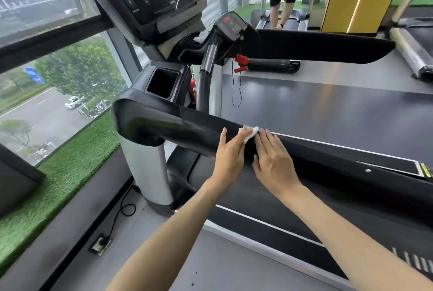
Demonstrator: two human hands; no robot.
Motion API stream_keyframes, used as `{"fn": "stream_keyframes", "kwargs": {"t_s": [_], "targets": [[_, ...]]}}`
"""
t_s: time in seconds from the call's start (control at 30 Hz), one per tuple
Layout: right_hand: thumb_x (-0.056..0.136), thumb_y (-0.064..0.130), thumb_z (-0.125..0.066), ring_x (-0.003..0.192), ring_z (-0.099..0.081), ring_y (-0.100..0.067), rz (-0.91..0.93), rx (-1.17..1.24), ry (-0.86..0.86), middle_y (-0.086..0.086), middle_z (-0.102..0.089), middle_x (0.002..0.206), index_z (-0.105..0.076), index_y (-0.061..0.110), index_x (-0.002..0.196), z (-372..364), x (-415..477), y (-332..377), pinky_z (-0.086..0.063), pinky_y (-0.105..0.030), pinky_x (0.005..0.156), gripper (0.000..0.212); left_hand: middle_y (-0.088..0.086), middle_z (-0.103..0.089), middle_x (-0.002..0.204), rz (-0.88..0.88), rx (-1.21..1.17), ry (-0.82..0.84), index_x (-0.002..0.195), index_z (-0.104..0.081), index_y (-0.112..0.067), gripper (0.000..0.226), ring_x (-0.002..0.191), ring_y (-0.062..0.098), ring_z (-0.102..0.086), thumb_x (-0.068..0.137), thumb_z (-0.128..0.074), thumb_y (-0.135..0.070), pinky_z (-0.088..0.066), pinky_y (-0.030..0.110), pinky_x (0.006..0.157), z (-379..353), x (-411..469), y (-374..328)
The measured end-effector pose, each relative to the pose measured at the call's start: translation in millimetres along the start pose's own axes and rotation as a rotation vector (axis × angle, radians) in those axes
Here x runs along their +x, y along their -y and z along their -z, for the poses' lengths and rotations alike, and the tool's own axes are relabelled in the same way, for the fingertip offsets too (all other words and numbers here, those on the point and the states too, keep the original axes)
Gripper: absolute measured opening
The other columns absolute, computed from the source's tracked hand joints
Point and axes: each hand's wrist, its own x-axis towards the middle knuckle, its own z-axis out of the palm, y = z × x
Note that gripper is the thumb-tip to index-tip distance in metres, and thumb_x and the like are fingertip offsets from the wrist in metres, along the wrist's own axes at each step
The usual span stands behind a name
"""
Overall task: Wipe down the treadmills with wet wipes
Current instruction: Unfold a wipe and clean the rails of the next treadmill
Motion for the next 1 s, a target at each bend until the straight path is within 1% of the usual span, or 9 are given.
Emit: {"fn": "stream_keyframes", "kwargs": {"t_s": [0.07,0.13,0.23,0.33,0.5,0.63,0.73,0.83,1.0], "targets": [[0.08,0.01,-0.054,0.122,-0.056,-0.037,0.017,-0.002,0.002,-0.026,-0.058,0.129,-0.058,-0.009,0.125,1,1,-2,-0.044,-0.048,0.105,0.049,0.005,-0.064,0.126,0.012,-0.013,-0.141,0.126,-0.061,-0.008,0.042,0.121,0.013,-0.052,0.094,-0.041,0.01,-0.015,0.03,0.118,22,12,2],[0.072,0.006,-0.068,0.121,-0.056,-0.037,0.014,0.004,0.019,-0.026,-0.059,0.127,-0.059,-0.009,0.123,3,2,-3,-0.044,-0.048,0.104,0.055,0.009,-0.063,0.126,0.196,-0.009,-0.329,0.124,-0.061,-0.011,0.041,0.12,0.026,-0.054,0.095,-0.04,0.008,-0.026,0.04,0.116,49,35,20],[0.066,0.004,-0.072,0.121,-0.056,-0.037,0.019,0.009,0.059,-0.026,-0.059,0.127,-0.059,-0.009,0.123,6,2,-4,-0.044,-0.048,0.104,0.061,0.01,-0.06,0.131,0.414,0.056,-0.335,0.129,-0.057,-0.018,0.043,0.131,0.024,-0.041,0.1,-0.032,0.001,-0.026,0.05,0.113,69,55,50],[0.064,0.005,-0.073,0.121,-0.056,-0.037,0.033,0.001,0.082,-0.026,-0.058,0.128,-0.059,-0.009,0.123,7,2,-5,-0.045,-0.048,0.103,0.063,0.003,-0.058,0.132,0.282,0.136,-0.185,0.124,-0.057,-0.013,0.042,0.135,0.015,-0.038,0.096,-0.034,0.007,-0.006,0.047,0.12,34,41,43],[0.061,0.005,-0.072,0.123,-0.054,-0.038,0.016,0.054,0.108,-0.027,-0.057,0.129,-0.057,-0.01,0.124,8,2,-4,-0.042,-0.048,0.106,0.067,-0.009,-0.062,0.125,0.043,-0.007,-0.05,0.121,-0.062,-0.012,0.036,0.122,-0.016,-0.04,0.097,-0.037,-0.001,0.0,0.033,0.119,-18,1,-4],[0.064,0.005,-0.074,0.122,-0.056,-0.036,0.064,0.054,0.125,-0.026,-0.057,0.13,-0.056,-0.01,0.126,17,2,-11,-0.038,-0.046,0.106,0.066,-0.002,-0.065,0.123,0.13,-0.038,-0.222,0.123,-0.062,-0.011,0.036,0.12,0.013,-0.052,0.097,-0.04,0.003,-0.005,0.021,0.118,21,28,12],[0.072,0.006,-0.072,0.126,-0.052,-0.036,0.021,0.034,0.101,-0.027,-0.053,0.134,-0.053,-0.01,0.13,20,-8,-18,-0.037,-0.046,0.109,0.063,0.004,-0.059,0.133,0.267,0.056,-0.269,0.131,-0.055,-0.014,0.04,0.134,0.008,-0.038,0.101,-0.034,0.001,0.002,0.022,0.117,49,48,37],[0.085,0.009,-0.058,0.128,-0.049,-0.039,-0.1,-0.015,0.064,-0.03,-0.05,0.136,-0.051,-0.011,0.131,23,-25,-27,-0.039,-0.047,0.109,0.051,0.005,-0.051,0.141,0.218,0.193,-0.174,0.134,-0.051,-0.012,0.048,0.143,0.017,-0.028,0.095,-0.033,0.01,0.006,0.043,0.119,24,35,39],[0.09,0.018,-0.037,0.126,-0.05,-0.042,-0.165,-0.128,0.036,-0.032,-0.052,0.132,-0.052,-0.011,0.129,22,-43,-41,-0.038,-0.048,0.109,0.051,-0.002,-0.054,0.138,-0.038,0.203,-0.053,0.135,-0.049,-0.019,0.056,0.14,0.006,-0.032,0.088,-0.042,0.009,0.009,0.041,0.118,-46,-6,-8]]}}
